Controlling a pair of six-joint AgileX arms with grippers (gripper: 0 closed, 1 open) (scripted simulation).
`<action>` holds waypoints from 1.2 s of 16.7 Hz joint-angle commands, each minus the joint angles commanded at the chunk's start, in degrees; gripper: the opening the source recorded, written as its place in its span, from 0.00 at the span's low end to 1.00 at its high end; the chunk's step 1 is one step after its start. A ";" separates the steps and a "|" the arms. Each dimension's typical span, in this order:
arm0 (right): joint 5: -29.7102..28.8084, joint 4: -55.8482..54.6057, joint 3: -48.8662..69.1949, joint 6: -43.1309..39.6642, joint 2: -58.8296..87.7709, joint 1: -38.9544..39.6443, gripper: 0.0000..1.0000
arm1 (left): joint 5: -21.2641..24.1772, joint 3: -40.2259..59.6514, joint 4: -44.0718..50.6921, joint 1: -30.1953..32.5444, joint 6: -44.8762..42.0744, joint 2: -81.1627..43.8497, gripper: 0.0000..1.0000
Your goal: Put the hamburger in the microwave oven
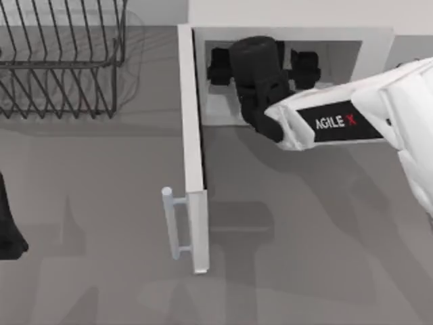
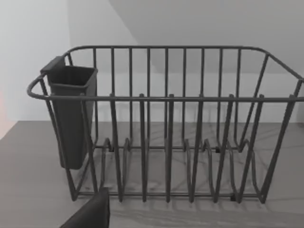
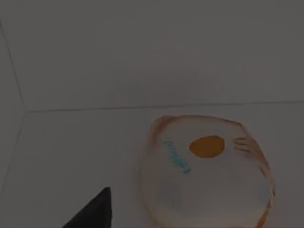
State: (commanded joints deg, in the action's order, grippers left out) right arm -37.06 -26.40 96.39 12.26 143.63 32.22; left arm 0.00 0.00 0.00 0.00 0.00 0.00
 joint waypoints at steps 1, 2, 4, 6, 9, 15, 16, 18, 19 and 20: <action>-0.83 -0.91 -2.44 0.55 -1.45 0.91 1.00 | 0.00 0.00 0.00 0.00 0.00 0.00 1.00; -1.83 -1.95 -5.53 1.20 -3.07 1.97 1.00 | 0.00 0.00 0.00 0.00 0.00 0.00 1.00; -4.11 -4.20 -13.29 2.64 -6.63 4.44 1.00 | 0.00 0.00 0.00 0.00 0.00 0.00 1.00; -6.55 -6.60 -22.20 4.19 -10.51 7.18 1.00 | 0.00 0.00 0.00 0.00 0.00 0.00 1.00; -10.08 -10.20 -34.37 6.47 -16.42 11.21 1.00 | 0.00 0.00 0.00 0.00 0.00 0.00 1.00; -13.73 -14.12 -43.84 8.87 -22.22 15.29 1.00 | 0.00 0.00 0.00 0.00 0.00 0.00 1.00; -13.73 -14.12 -43.84 8.87 -22.22 15.29 1.00 | 0.00 0.00 0.00 0.00 0.00 0.00 1.00; -13.61 -13.95 -43.68 8.79 -21.90 14.94 1.00 | 0.00 0.00 0.00 0.00 0.00 0.00 1.00; -13.61 -13.79 -43.62 8.79 -22.06 14.95 1.00 | 0.00 0.00 0.00 0.00 0.00 0.00 1.00; -13.59 -13.05 -43.35 8.79 -22.71 14.97 1.00 | 0.00 0.00 0.00 0.00 0.00 0.00 1.00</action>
State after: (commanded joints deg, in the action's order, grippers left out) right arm -50.65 -39.45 53.04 21.05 120.92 47.19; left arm 0.00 0.00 0.00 0.00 0.00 0.00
